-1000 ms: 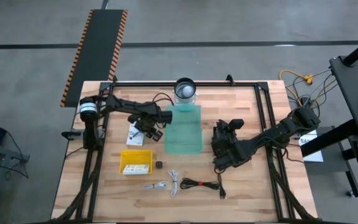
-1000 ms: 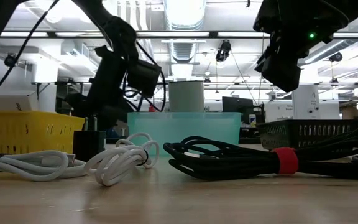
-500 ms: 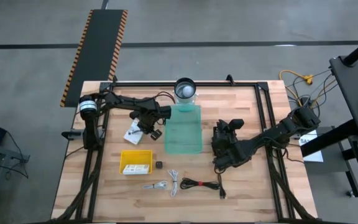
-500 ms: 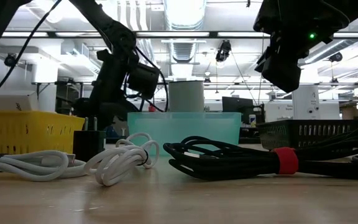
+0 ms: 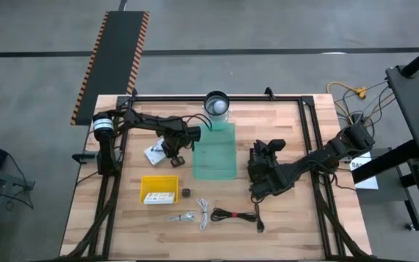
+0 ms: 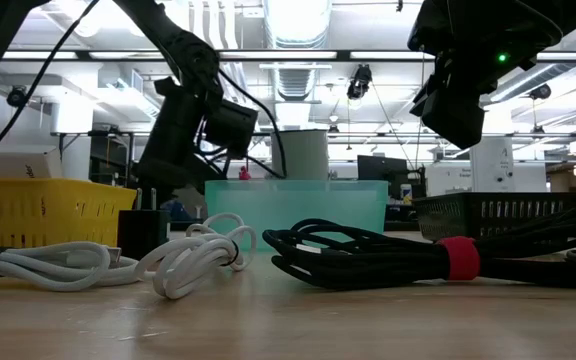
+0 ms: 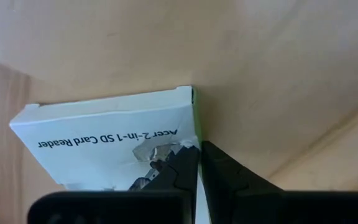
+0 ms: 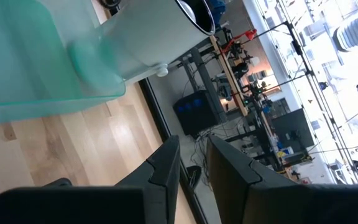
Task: Pick and place items into bin
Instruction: Put the card reader box into the yellow bin
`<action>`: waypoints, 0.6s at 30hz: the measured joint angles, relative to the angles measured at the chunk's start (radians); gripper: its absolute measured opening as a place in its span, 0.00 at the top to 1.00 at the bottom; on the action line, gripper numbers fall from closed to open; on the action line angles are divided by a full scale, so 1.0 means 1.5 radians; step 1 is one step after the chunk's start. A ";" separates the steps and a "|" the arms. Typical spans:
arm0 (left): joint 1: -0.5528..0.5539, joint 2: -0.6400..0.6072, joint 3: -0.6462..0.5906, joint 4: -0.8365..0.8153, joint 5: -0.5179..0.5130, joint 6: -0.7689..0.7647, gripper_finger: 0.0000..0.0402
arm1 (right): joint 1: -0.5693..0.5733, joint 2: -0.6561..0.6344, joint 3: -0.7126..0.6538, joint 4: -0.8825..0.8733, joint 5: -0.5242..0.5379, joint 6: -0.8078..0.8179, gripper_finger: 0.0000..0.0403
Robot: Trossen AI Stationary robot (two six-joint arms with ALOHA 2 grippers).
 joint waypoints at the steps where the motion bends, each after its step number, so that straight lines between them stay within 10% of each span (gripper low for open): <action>1: -0.001 0.000 0.000 -0.001 0.000 0.013 1.00 | 0.000 0.000 0.000 0.000 0.000 0.000 0.83; 18: -0.001 0.000 0.000 0.002 0.005 -0.023 0.94 | 0.000 0.000 0.000 -0.001 0.000 0.001 0.83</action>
